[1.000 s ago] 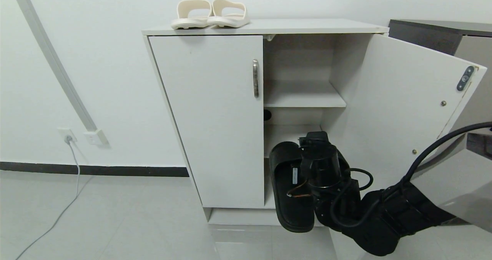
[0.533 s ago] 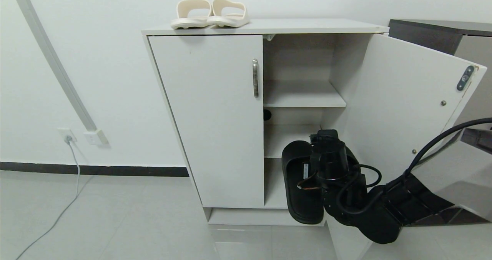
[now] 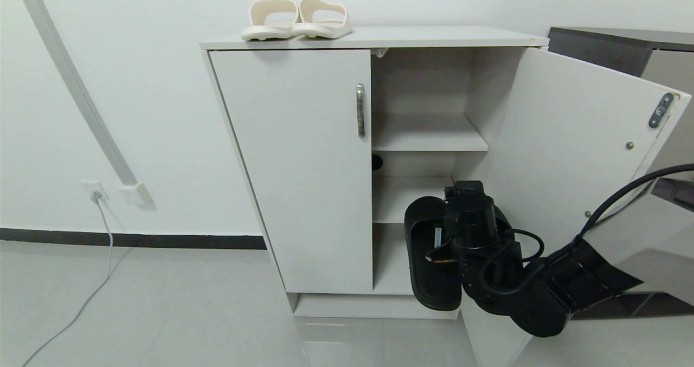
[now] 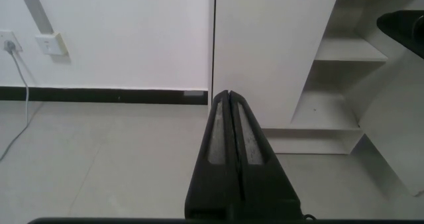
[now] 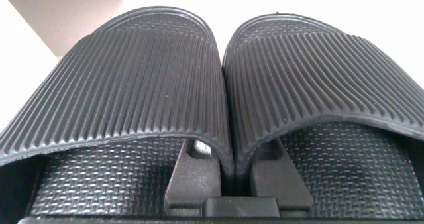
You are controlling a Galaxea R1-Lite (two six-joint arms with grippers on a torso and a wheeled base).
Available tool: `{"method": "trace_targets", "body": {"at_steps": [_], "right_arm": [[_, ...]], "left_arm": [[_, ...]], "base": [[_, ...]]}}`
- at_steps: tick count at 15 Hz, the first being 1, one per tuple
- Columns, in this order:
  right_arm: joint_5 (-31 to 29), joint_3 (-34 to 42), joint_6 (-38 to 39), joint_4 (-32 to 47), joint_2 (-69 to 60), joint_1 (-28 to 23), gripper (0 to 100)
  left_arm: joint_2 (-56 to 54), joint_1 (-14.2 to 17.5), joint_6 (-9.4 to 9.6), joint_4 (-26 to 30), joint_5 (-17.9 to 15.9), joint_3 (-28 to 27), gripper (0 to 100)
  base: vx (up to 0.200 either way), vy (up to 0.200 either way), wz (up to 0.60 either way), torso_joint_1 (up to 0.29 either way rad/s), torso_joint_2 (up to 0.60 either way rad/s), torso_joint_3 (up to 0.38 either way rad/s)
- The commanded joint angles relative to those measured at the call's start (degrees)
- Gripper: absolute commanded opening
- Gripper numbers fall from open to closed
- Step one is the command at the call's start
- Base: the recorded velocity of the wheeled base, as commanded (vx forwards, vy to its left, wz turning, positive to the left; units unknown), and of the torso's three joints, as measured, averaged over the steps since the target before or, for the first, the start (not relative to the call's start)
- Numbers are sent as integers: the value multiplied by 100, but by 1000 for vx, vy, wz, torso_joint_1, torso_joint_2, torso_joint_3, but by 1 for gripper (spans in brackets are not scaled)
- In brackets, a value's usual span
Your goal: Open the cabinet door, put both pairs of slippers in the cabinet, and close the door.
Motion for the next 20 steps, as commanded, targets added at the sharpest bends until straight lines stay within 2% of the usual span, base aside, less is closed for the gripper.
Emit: {"method": "trace_targets", "body": {"at_steps": [1,9,20], "right_arm": [[-3,9,-1,-3,-52,-33,0],[-20,53,-10,-3,-131,-191,0],[-12,193,-18,6,-271,-147,0]], "left_arm": [[10,0,-2,-1,2,1,0],[10,0,-2,-1,2,1,0],[10,0,-2,-1,-7,1,0]], "base": [[0,0,0,0,0,0],[0,0,0,0,0,0],[0,0,0,0,0,0]]}}
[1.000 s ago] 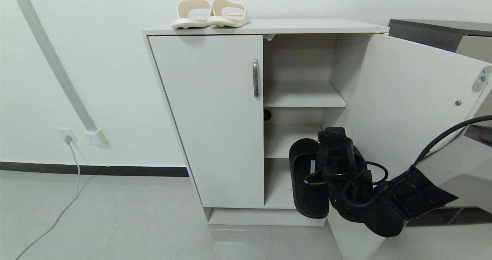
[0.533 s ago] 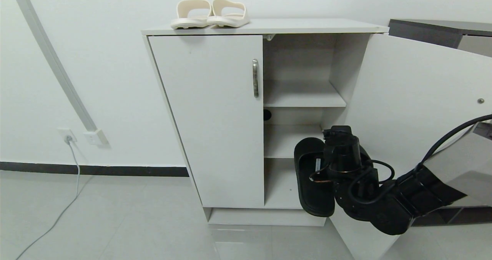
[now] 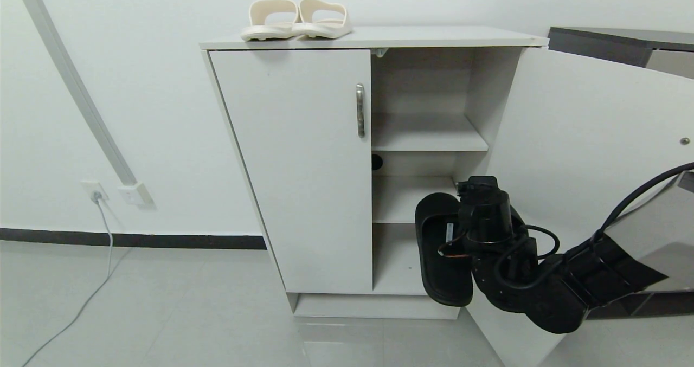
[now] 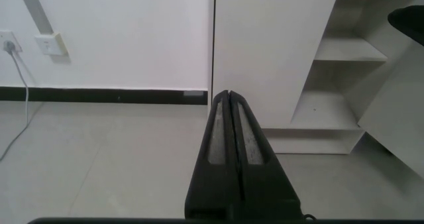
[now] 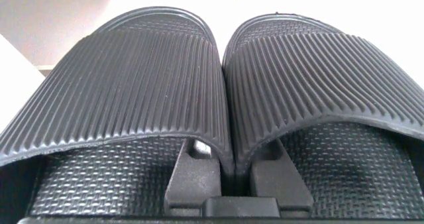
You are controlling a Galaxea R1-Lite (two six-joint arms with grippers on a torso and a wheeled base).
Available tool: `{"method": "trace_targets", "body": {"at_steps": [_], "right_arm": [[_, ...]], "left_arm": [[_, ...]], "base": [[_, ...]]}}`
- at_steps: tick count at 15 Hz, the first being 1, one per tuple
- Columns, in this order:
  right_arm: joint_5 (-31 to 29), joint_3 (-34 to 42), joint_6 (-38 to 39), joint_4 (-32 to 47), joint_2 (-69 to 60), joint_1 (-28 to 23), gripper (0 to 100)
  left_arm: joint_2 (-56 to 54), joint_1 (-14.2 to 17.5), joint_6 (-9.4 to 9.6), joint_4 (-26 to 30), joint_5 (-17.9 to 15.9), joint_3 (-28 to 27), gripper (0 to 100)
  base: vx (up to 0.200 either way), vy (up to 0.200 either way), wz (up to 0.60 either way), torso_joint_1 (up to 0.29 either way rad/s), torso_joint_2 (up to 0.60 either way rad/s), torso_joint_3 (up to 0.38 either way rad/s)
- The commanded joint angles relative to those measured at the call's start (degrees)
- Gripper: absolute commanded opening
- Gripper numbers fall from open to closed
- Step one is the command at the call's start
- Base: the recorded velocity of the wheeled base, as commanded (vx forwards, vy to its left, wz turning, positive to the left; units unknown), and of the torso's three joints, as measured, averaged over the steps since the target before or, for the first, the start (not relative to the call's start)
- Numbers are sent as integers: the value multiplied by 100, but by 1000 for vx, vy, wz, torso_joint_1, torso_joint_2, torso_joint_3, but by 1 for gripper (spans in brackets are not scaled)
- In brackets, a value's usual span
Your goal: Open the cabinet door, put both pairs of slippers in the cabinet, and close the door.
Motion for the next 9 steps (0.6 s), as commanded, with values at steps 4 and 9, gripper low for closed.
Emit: {"method": "trace_targets", "body": {"at_steps": [4,9], "right_arm": [[-16,226,-122,-29,-299,367,0],[90,331,-122,-20,-650,921,0]], "left_arm": [[7,0,-6,-1,2,1,0],[7,0,3,-1,2,1,0]], "base": [[0,0,0,0,0,0],[0,0,0,0,0,0]]}}
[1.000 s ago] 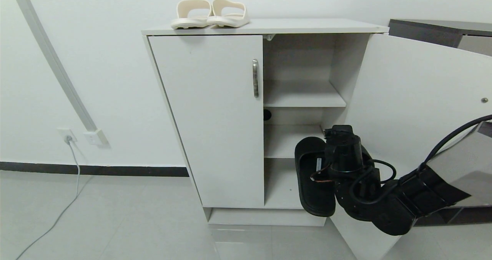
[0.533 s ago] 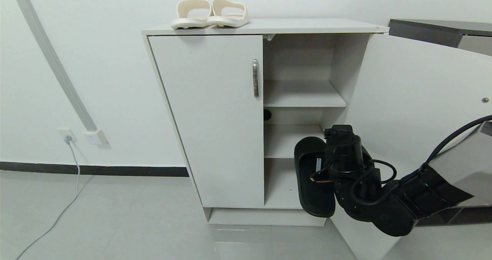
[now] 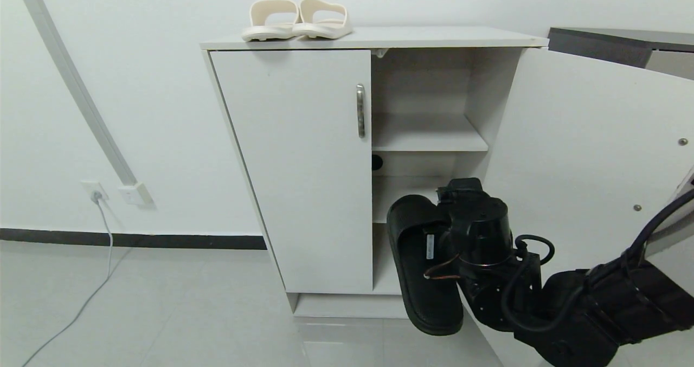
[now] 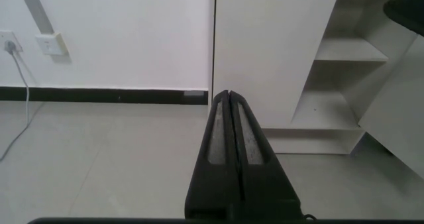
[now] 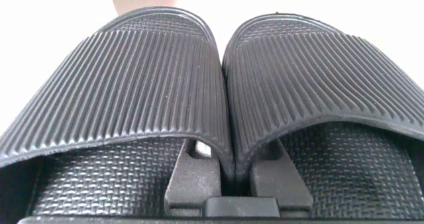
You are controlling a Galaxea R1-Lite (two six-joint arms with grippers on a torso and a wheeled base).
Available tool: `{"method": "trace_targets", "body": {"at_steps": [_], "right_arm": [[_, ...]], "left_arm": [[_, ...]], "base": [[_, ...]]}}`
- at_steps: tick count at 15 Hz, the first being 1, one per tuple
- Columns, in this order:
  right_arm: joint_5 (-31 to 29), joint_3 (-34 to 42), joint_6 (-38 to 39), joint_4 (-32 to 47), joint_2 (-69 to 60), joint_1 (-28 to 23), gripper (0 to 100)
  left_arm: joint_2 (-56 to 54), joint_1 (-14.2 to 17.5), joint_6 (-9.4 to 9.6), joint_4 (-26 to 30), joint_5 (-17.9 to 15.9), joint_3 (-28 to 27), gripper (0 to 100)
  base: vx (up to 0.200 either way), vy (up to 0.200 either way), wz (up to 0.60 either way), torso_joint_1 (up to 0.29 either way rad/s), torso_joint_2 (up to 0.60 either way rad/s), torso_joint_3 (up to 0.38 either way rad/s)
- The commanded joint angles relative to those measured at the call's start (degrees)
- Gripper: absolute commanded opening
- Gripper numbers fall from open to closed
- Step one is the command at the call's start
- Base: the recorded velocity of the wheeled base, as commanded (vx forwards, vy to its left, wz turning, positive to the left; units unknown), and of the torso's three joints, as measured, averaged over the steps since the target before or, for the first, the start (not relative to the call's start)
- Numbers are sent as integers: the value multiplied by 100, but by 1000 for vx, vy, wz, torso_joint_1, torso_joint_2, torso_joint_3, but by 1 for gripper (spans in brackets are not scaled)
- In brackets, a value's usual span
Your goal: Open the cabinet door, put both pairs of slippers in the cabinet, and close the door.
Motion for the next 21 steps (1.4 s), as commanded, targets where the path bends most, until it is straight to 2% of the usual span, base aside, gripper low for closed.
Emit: {"method": "trace_targets", "body": {"at_steps": [1,5,9,15,21], "right_arm": [[68,25,21,2,-84,94,0],[77,-1,39,-68,233,85,0],[68,7,39,-104,259,94,0],[59,34,39,-95,171,296,0],[41,869,320,-33,-207,411,0]], "left_arm": [[7,0,-2,2,4,1,0],[7,0,-2,2,4,1,0],[7,0,7,2,4,1,0],[7,0,-2,2,-4,1,0],[7,0,-2,2,-4,1,0]], "base": [[0,0,0,0,0,0],[0,0,0,0,0,0],[0,-200,0,0,0,0],[0,0,0,0,0,0],[0,0,0,0,0,0]]}}
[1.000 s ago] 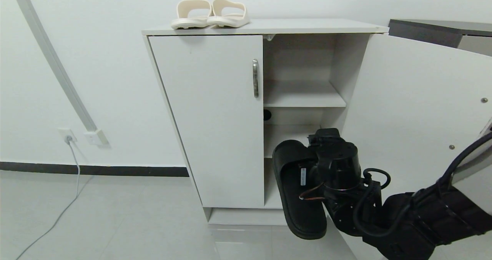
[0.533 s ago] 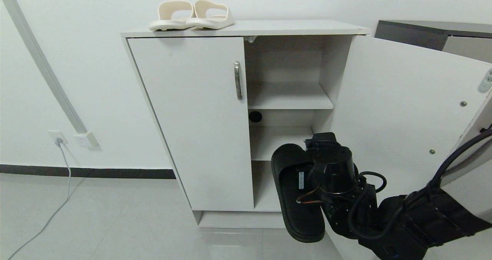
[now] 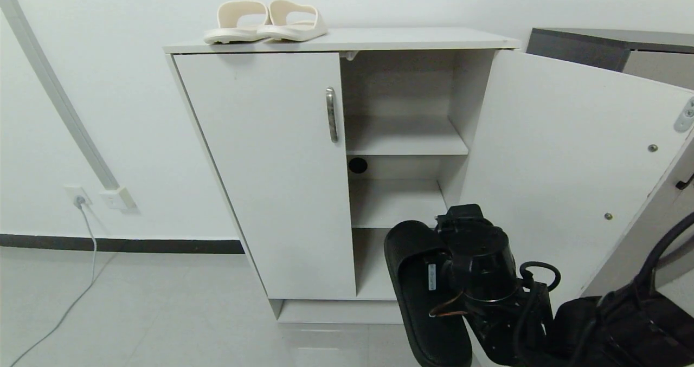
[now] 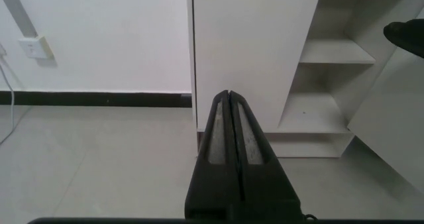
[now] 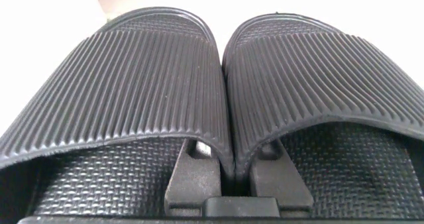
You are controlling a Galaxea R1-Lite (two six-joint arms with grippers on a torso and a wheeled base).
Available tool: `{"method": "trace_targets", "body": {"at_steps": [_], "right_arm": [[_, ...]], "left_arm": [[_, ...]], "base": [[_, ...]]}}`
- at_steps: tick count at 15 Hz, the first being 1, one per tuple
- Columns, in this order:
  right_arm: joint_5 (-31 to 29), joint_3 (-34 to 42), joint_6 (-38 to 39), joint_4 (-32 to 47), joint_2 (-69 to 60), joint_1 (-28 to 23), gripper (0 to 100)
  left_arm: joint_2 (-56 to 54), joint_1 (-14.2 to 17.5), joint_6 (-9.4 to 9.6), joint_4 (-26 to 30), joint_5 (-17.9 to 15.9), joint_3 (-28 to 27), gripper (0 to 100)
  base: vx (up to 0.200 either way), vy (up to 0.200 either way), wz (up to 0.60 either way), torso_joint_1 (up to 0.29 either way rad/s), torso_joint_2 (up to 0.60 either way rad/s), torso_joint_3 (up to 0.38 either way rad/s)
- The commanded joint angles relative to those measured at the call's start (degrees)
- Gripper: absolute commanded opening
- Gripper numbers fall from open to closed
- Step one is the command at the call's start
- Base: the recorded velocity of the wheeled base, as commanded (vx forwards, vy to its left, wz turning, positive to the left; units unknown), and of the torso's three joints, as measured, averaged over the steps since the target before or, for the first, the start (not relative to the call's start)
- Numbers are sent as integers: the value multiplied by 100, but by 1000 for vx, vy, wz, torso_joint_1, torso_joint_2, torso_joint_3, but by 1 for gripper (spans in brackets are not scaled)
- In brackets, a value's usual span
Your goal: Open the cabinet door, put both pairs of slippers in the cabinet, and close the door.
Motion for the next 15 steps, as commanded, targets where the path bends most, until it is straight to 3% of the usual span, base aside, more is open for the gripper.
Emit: {"method": "trace_targets", "body": {"at_steps": [1,15], "right_arm": [[-3,152,10,2,-100,-17,0],[-3,143,2,240,-100,-605,0]], "left_arm": [[7,0,-8,-1,2,1,0],[7,0,-8,-1,2,1,0]], "base": [[0,0,0,0,0,0],[0,0,0,0,0,0]]}}
